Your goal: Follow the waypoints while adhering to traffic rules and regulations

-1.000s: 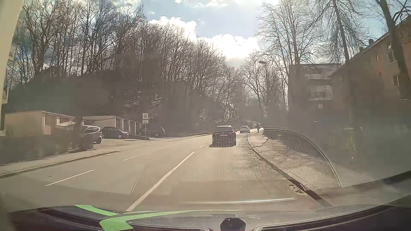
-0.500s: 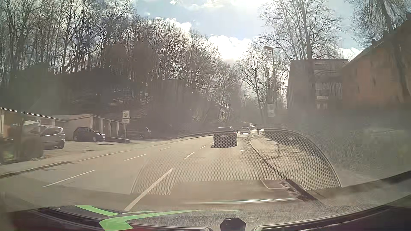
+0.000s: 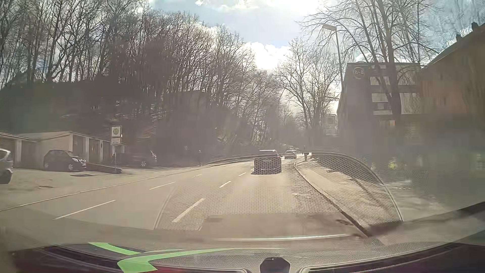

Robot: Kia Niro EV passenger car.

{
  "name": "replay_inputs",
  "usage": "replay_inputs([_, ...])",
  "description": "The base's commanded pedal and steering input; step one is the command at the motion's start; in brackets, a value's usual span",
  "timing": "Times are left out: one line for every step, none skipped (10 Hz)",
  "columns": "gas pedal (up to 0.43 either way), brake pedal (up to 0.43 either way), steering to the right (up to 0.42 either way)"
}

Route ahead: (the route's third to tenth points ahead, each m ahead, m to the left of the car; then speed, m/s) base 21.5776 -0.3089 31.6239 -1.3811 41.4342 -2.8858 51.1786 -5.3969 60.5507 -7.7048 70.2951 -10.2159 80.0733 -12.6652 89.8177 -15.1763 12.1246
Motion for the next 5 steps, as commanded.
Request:
replay_inputs([0.228, 0.000, 0.018])
replay_inputs([0.228, 0.000, 0.018])
replay_inputs([0.228, 0.000, 0.020])
replay_inputs([0.228, 0.000, 0.020])
replay_inputs([0.228, 0.000, 0.020])
